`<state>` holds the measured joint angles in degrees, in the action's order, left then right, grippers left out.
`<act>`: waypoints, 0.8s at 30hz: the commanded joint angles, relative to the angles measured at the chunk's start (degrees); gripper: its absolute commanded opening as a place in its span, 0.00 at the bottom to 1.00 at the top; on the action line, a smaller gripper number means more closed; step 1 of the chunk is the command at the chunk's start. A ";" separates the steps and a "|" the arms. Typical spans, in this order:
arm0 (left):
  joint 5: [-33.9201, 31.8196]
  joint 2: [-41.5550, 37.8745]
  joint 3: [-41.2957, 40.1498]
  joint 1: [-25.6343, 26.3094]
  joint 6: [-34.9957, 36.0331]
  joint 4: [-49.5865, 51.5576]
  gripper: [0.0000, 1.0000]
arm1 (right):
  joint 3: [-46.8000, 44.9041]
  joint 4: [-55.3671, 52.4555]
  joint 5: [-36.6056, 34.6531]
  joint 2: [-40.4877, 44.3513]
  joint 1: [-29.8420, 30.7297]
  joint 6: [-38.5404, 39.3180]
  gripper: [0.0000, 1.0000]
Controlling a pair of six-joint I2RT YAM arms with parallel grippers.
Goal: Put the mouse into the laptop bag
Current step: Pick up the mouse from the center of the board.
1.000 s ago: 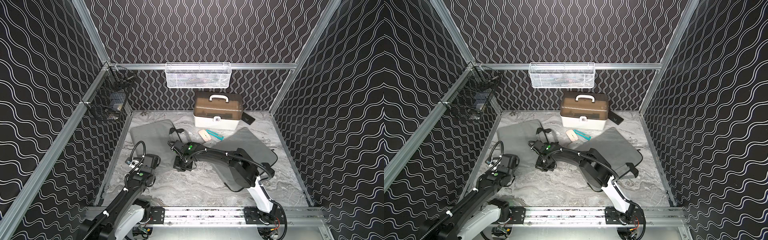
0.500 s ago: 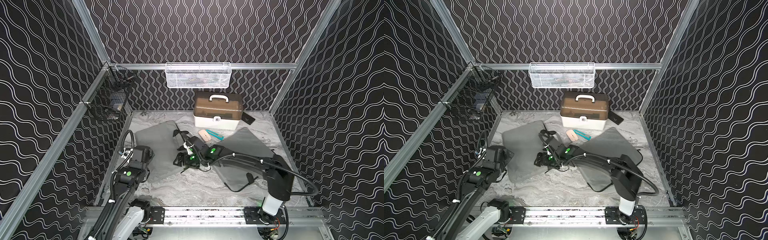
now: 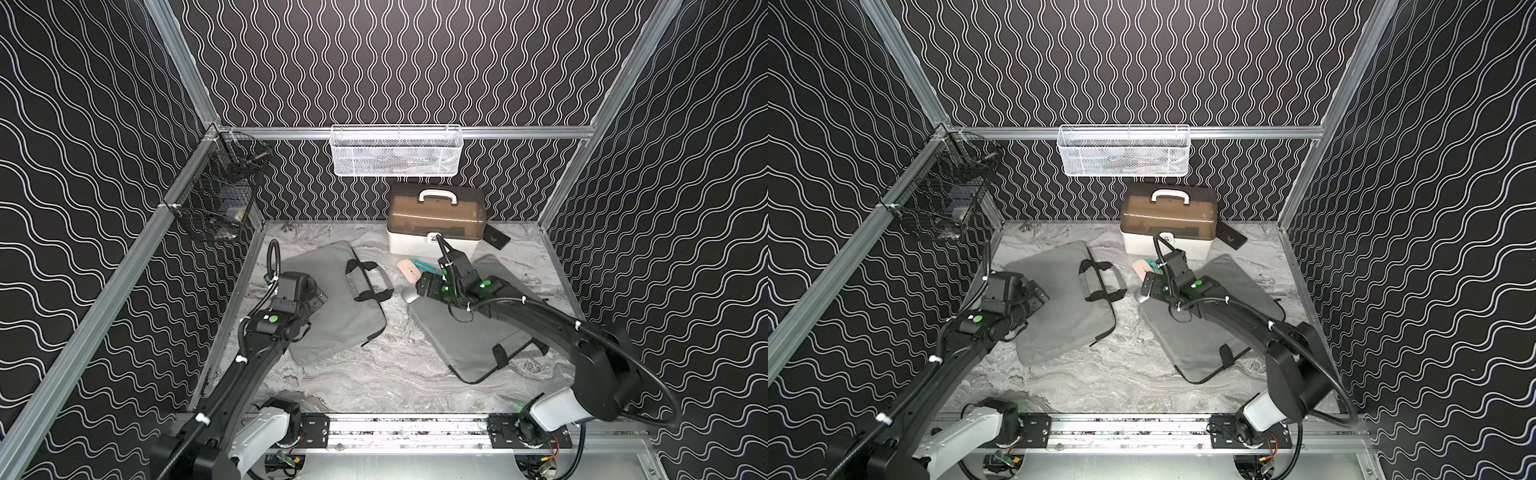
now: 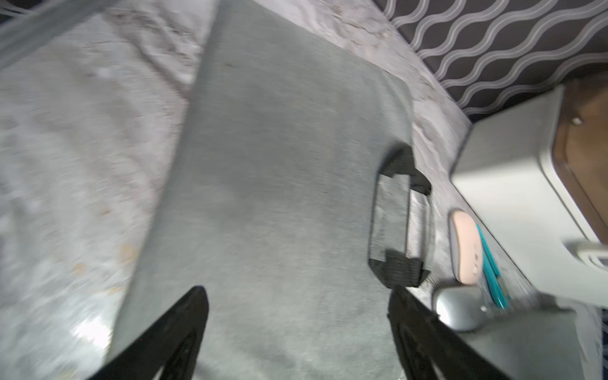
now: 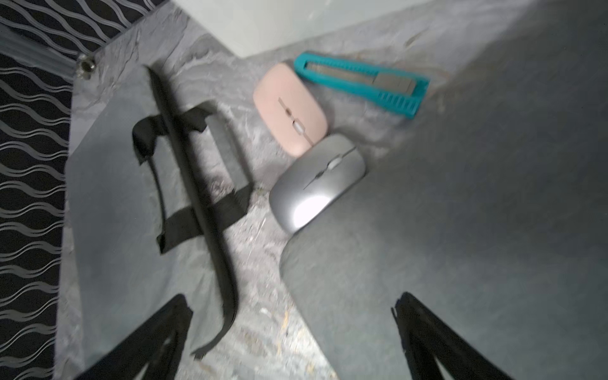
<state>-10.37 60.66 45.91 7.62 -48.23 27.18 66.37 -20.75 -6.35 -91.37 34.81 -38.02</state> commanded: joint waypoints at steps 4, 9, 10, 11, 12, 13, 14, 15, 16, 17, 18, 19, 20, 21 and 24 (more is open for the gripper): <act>4.92 17.03 9.82 3.65 5.74 -6.35 0.84 | 9.44 -2.00 -2.88 -12.12 -1.78 12.37 1.00; -2.16 31.02 19.04 9.37 6.40 -3.04 0.81 | 18.08 -2.73 1.31 -22.27 -3.96 18.26 1.00; -4.20 33.00 20.48 10.08 6.37 -1.96 0.80 | 19.58 -3.37 1.95 -23.70 -4.36 19.27 1.00; -6.34 35.18 22.05 10.55 6.22 -0.85 0.80 | 20.95 -3.49 2.44 -25.11 -4.78 20.39 1.00; -7.06 37.33 23.49 10.75 6.35 -0.19 0.77 | 22.22 -3.74 3.20 -26.98 -5.09 21.35 1.00; -7.36 39.07 24.66 10.87 6.38 0.35 0.75 | 23.19 -3.77 3.99 -28.09 -5.33 22.16 1.00; -7.60 40.82 25.82 10.92 6.44 0.76 0.71 | 24.67 -4.12 5.03 -29.32 -5.52 22.94 1.00; -7.79 42.65 26.65 11.13 6.68 0.69 0.69 | 26.20 -5.00 5.44 -30.73 -5.62 23.48 1.00; -7.98 44.06 27.38 11.20 6.76 0.76 0.68 | 27.61 -5.80 5.38 -31.86 -5.63 23.84 1.00; -8.31 45.64 28.29 11.39 6.98 1.00 0.67 | 29.05 -6.79 5.18 -33.21 -5.71 24.15 0.99; -8.73 47.15 29.16 11.41 6.94 1.52 0.66 | 30.39 -7.53 5.51 -34.45 -5.72 24.66 0.99; -8.92 48.44 29.76 11.37 6.98 1.80 0.65 | 31.44 -8.14 5.89 -35.50 -5.69 25.16 0.99; -9.20 49.67 30.30 11.37 6.92 1.98 0.63 | 32.69 -8.59 6.06 -36.55 -5.72 25.51 0.99; -9.49 50.75 30.69 11.37 6.96 1.93 0.61 | 33.91 -9.21 6.01 -37.76 -5.75 25.70 0.98; -9.34 53.62 31.61 11.38 7.17 1.59 0.50 | 37.50 -11.34 5.38 -40.79 -5.71 25.81 0.96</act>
<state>-19.14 111.98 76.75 19.09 -41.89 27.53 101.45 -28.45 -1.19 -130.32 29.15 -13.80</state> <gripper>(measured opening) 0.532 0.972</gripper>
